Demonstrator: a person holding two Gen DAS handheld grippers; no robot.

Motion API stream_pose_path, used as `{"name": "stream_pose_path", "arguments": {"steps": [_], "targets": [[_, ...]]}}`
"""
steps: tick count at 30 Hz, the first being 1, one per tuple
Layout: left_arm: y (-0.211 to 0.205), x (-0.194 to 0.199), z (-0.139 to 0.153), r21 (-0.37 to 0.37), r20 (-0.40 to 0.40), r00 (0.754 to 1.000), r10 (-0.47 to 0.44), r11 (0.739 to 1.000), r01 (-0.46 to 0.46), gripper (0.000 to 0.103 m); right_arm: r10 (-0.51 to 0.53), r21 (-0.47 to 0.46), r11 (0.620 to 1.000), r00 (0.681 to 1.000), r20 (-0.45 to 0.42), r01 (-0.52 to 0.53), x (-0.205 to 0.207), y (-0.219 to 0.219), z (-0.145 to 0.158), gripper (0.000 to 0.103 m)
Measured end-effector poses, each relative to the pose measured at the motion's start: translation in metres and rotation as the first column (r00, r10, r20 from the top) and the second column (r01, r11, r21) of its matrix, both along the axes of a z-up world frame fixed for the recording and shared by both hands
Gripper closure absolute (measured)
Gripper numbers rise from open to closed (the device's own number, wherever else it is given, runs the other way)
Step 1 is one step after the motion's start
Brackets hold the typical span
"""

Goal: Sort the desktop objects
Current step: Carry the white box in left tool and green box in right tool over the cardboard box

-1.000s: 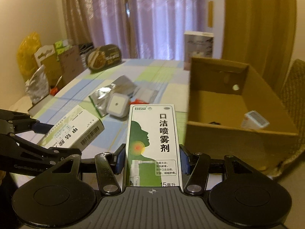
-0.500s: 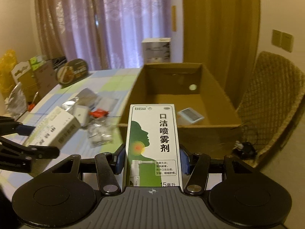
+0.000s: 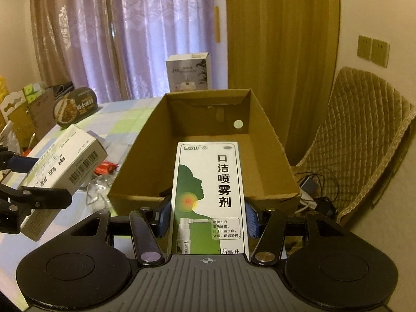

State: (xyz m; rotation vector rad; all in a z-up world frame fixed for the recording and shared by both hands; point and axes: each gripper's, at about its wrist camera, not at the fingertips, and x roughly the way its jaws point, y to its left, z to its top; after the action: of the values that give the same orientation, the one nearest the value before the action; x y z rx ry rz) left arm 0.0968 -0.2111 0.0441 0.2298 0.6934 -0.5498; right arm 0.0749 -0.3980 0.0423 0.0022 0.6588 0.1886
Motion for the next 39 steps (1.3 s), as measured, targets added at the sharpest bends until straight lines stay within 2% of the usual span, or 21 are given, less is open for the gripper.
{"name": "stream_pose_path", "arguments": {"steps": [27, 39], "targets": [[-0.043, 0.068, -0.004, -0.023, -0.018, 1.000, -0.016, 1.000, 0.016, 0.036, 0.046, -0.076, 0.996, 0.997, 0.054, -0.041, 0.099, -0.003, -0.007, 0.050], [-0.060, 0.101, -0.010, -0.033, -0.033, 0.999, -0.022, 0.999, 0.021, 0.036, 0.072, -0.140, 0.988, 0.997, 0.033, -0.067, 0.145, -0.008, -0.011, 0.050]]}}
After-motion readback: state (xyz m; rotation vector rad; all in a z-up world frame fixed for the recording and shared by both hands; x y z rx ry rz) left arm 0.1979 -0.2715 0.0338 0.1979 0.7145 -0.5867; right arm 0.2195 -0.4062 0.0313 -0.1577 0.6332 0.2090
